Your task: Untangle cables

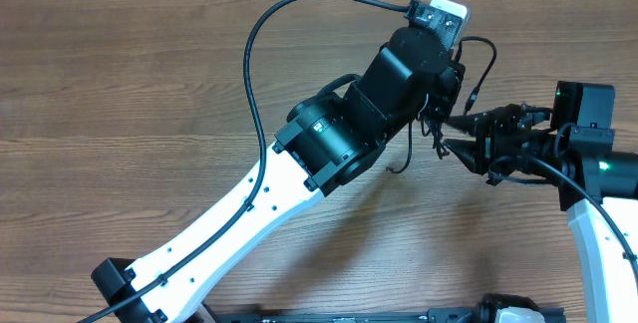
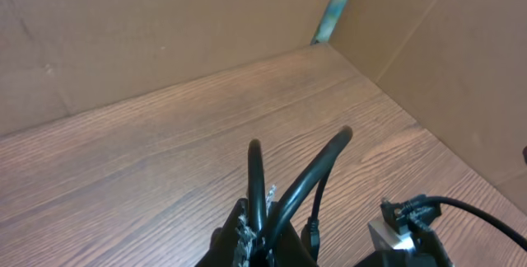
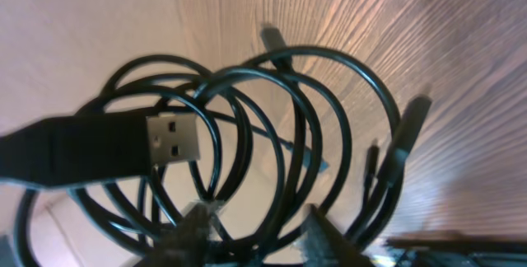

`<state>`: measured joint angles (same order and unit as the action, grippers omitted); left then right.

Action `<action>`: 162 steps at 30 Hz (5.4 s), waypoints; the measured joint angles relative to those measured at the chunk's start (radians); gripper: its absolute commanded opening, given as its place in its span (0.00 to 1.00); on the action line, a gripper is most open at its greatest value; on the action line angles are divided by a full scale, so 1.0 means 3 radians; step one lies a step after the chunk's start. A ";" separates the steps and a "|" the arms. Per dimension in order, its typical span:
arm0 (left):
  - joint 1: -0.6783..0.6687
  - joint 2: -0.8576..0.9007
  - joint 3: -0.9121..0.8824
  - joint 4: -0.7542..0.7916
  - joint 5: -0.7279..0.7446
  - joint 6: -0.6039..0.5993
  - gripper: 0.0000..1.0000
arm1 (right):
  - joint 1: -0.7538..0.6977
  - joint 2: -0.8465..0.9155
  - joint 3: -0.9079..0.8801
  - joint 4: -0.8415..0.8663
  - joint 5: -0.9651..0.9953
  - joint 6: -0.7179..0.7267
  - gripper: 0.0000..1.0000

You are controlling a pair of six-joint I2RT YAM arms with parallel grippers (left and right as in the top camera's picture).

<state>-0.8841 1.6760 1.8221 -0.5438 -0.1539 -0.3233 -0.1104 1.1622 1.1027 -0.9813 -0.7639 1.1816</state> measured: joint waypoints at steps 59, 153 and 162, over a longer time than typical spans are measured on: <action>0.0141 -0.0001 0.0000 0.0570 0.1208 0.0289 0.04 | 0.0004 0.0043 0.0000 0.0075 -0.0355 -0.0014 0.19; 0.0388 -0.0032 0.0000 0.0062 0.0849 0.0149 0.04 | 0.0028 0.0010 0.0000 0.0179 0.0029 -0.0371 0.40; 0.0429 -0.0039 0.0000 0.0296 0.1172 0.0150 0.04 | 0.0028 0.0010 0.0000 0.0181 0.0130 -0.0263 0.40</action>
<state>-0.7555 1.6642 1.8221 -0.4549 0.1978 -0.2783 -0.1020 1.1652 1.1027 -0.9272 -0.7250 1.1027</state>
